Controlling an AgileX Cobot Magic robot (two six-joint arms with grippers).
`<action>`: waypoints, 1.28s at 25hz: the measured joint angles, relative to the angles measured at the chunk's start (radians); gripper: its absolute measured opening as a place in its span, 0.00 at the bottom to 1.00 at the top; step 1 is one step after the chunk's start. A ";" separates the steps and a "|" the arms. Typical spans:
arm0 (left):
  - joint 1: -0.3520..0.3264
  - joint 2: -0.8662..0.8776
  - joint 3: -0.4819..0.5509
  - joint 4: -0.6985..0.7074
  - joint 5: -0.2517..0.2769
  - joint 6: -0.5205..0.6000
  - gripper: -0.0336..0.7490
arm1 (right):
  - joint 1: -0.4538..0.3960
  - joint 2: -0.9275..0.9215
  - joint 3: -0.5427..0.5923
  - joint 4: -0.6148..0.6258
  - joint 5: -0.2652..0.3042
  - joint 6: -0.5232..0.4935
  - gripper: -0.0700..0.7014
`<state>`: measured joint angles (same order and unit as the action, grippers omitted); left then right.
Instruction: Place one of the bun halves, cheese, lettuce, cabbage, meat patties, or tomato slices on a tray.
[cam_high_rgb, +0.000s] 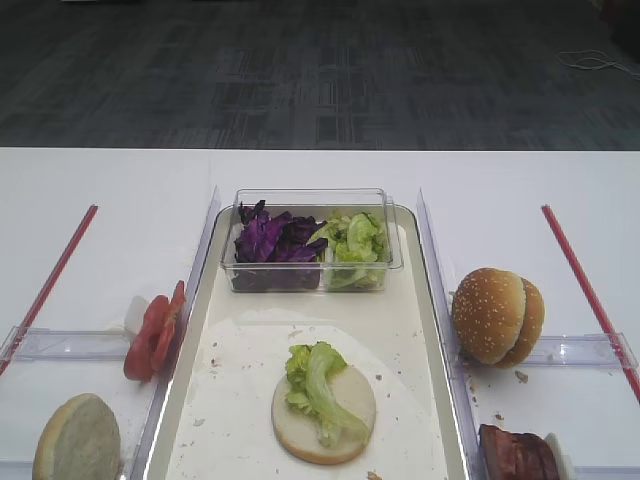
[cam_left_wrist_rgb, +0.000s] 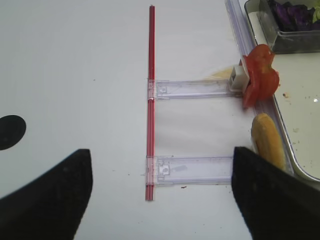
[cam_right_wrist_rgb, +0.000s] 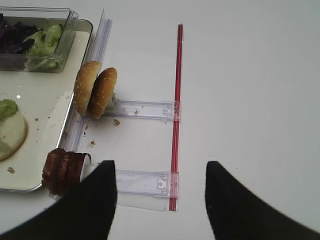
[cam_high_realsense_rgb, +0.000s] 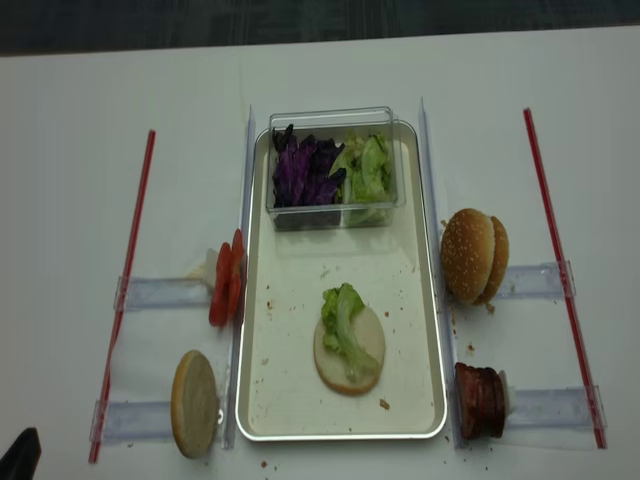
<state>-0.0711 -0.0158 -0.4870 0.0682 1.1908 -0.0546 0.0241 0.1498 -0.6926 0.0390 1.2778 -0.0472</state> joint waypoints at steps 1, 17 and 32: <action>0.000 0.000 0.000 0.000 0.000 0.000 0.73 | 0.000 -0.025 0.011 -0.002 0.002 -0.005 0.62; 0.000 0.000 0.000 0.000 0.000 0.000 0.73 | 0.000 -0.167 0.171 -0.026 -0.006 -0.014 0.61; 0.000 0.000 0.000 0.000 0.000 0.000 0.73 | 0.000 -0.167 0.214 -0.028 -0.135 -0.008 0.57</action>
<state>-0.0711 -0.0158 -0.4870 0.0682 1.1908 -0.0546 0.0241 -0.0176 -0.4787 0.0114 1.1432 -0.0549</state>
